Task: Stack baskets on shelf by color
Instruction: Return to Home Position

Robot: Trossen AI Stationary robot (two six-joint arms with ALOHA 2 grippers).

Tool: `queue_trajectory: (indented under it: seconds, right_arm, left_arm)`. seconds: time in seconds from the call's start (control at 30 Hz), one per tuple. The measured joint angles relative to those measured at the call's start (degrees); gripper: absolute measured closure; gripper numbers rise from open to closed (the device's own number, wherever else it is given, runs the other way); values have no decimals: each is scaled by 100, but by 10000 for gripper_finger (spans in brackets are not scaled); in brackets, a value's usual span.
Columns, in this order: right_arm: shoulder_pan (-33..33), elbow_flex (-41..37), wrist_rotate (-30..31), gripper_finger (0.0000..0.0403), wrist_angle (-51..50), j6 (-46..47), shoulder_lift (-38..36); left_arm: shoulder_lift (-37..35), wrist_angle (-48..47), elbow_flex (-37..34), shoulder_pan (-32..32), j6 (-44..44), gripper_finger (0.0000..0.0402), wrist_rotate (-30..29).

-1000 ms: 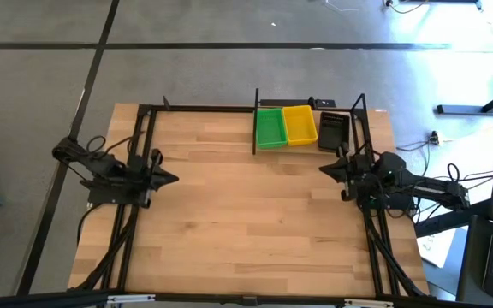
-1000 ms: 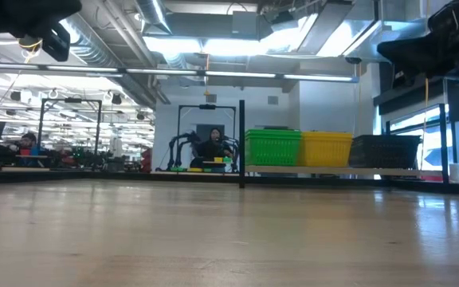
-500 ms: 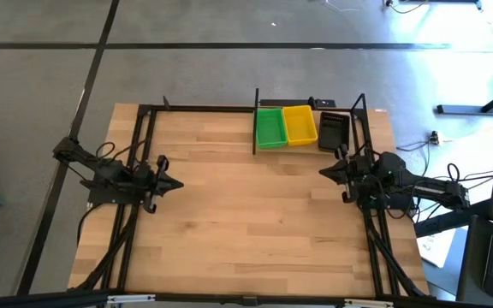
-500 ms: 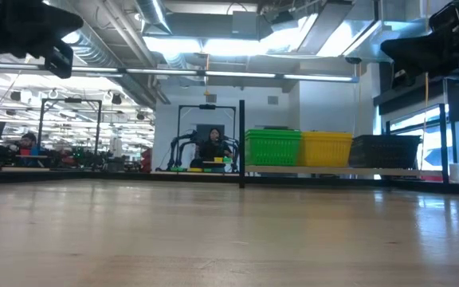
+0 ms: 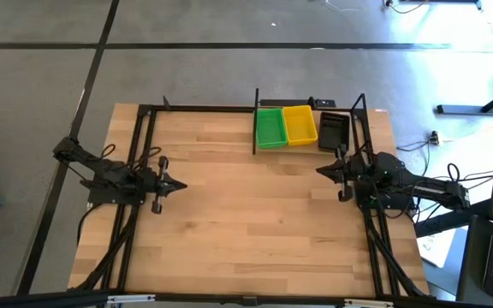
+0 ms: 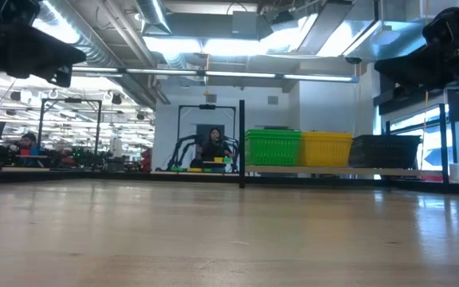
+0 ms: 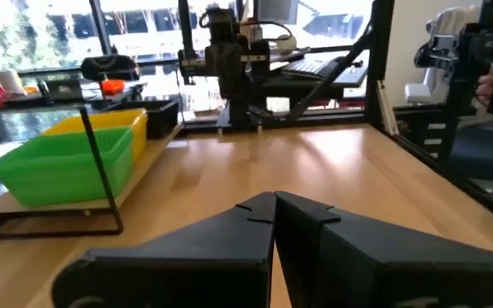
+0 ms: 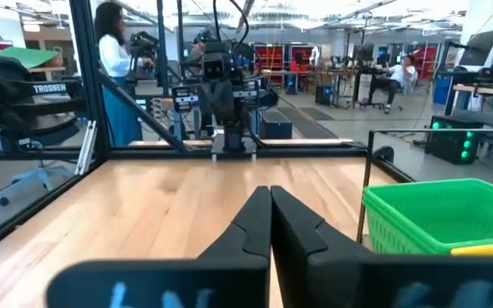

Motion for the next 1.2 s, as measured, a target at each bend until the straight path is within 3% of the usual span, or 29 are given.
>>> queue_trajectory:
  seconds: [1.2]
  right_arm:
    - [1, 2, -1, 402, 3, 6, 4]
  left_arm:
    - [-1, -32, 2, -1, -91, 401, -43]
